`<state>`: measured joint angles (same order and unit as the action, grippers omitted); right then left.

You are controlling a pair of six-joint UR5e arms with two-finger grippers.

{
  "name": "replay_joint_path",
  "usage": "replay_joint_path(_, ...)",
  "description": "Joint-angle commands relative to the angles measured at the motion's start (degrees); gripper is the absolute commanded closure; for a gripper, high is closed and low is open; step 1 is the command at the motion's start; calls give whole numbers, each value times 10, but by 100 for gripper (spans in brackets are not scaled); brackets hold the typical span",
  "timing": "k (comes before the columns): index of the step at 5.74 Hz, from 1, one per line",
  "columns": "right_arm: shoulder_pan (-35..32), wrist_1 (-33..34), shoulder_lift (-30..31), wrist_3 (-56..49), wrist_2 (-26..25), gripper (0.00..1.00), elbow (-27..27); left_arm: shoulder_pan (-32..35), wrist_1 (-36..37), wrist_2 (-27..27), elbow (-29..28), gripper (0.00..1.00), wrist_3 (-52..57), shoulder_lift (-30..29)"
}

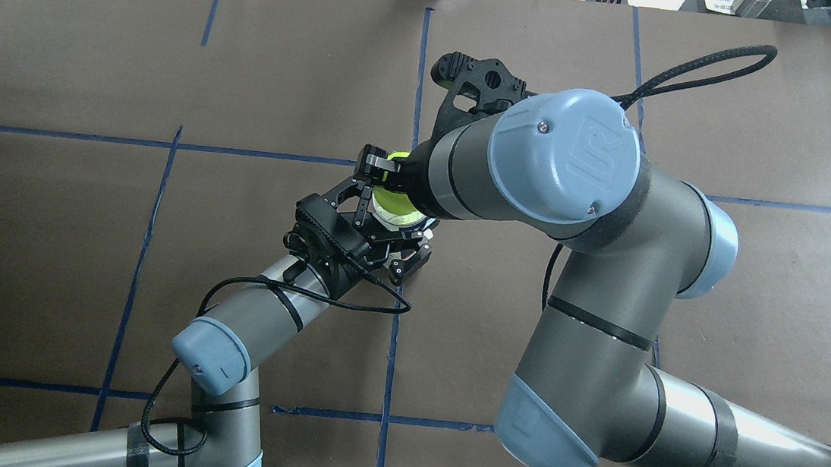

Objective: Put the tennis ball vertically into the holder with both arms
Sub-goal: 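Carry the second ball with the right gripper over the can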

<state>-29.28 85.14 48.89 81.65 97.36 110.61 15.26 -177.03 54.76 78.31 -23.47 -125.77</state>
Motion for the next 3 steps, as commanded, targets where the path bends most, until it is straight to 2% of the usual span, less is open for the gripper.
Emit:
replay_joint_path(1, 0, 0, 4, -1, -2, 23, -3, -1, 0, 0, 0, 14, 0, 0)
replay_joint_path(2, 0, 0, 4, -1, -2, 8, -4, -1, 0, 0, -1, 14, 0, 1)
replay_joint_path(3, 0, 0, 2, 0, -2, 1, -8, -1, 0, 0, -1, 14, 0, 0)
